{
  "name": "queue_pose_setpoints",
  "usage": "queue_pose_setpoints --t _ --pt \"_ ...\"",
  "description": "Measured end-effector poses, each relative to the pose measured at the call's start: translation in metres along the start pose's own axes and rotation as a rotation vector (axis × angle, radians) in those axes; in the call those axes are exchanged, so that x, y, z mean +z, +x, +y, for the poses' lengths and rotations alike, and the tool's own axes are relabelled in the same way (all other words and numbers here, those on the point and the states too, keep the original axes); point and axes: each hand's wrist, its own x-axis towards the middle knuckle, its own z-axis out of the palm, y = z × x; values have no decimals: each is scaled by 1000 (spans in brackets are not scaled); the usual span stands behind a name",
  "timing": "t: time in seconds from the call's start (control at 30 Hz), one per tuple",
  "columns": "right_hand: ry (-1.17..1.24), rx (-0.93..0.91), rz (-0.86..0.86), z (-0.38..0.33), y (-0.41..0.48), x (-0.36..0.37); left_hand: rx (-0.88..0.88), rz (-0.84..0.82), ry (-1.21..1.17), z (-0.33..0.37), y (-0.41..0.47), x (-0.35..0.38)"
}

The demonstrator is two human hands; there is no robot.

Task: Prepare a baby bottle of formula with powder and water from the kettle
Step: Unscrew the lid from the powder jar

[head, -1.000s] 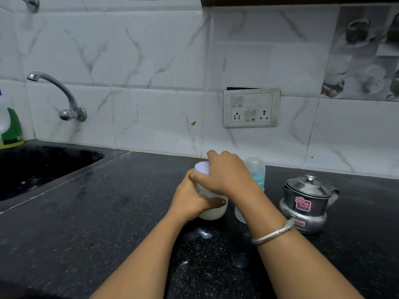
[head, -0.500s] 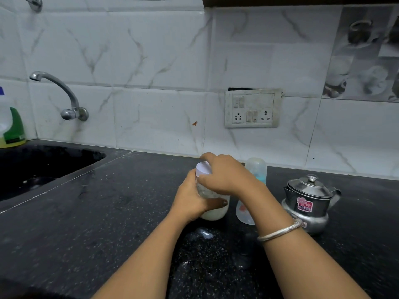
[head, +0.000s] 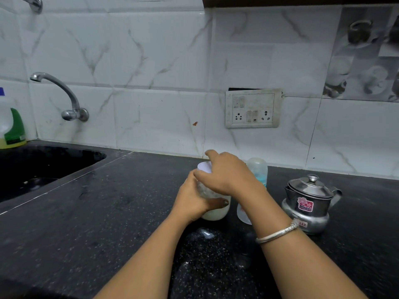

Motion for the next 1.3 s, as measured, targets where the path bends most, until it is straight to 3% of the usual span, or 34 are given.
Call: queue_pose_setpoints --t 0.1,0.33,0.5,0.7,0.87,1.1,1.3 --pt "-143 56 72 -1 -1 1 -22 6 -35 -1 1 1" --pt "67 -7 37 -2 0 -2 6 -10 5 -4 1 1" --pt "-125 58 72 -5 -3 3 -15 24 21 0 1 0" --pt "111 6 12 -6 -1 -1 0 14 78 2 -1 0" --pt "-131 50 34 -5 -1 6 -26 24 58 4 -2 -1" --pt "103 -26 -91 3 3 4 5 3 34 9 -8 -3" --pt "63 -129 -90 2 1 0 -2 -1 50 10 -8 -3"
